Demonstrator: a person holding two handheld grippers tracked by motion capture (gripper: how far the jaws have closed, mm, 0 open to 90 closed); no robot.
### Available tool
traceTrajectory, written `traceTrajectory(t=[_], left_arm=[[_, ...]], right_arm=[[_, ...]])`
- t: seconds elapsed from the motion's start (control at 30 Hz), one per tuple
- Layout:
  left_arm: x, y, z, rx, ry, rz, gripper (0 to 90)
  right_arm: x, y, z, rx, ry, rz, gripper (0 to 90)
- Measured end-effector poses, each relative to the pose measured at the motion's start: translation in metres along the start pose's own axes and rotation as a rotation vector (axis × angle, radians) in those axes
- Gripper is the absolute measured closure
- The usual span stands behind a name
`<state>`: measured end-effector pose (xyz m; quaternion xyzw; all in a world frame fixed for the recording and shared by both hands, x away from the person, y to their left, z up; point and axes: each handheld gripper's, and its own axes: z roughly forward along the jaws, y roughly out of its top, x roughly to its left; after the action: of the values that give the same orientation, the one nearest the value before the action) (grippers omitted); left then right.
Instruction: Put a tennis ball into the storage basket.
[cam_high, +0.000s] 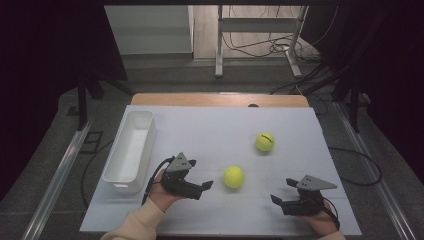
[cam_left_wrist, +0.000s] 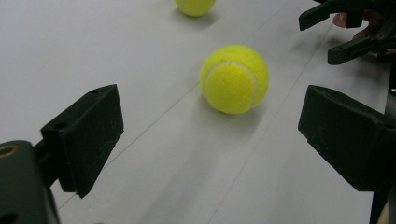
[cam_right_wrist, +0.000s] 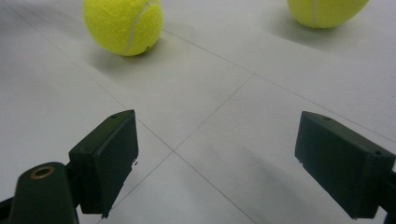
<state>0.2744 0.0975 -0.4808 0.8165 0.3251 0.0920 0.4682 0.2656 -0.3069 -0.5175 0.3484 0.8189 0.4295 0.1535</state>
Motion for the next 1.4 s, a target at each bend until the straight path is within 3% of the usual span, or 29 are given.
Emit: traceTrajectory(t=[1.4], left_arm=[[-0.008,0.024,0.043,0.055,-0.074,0.022,7.7]], right_arm=[[-0.001,0.0,0.0,0.0,-0.001,0.006,13.8]])
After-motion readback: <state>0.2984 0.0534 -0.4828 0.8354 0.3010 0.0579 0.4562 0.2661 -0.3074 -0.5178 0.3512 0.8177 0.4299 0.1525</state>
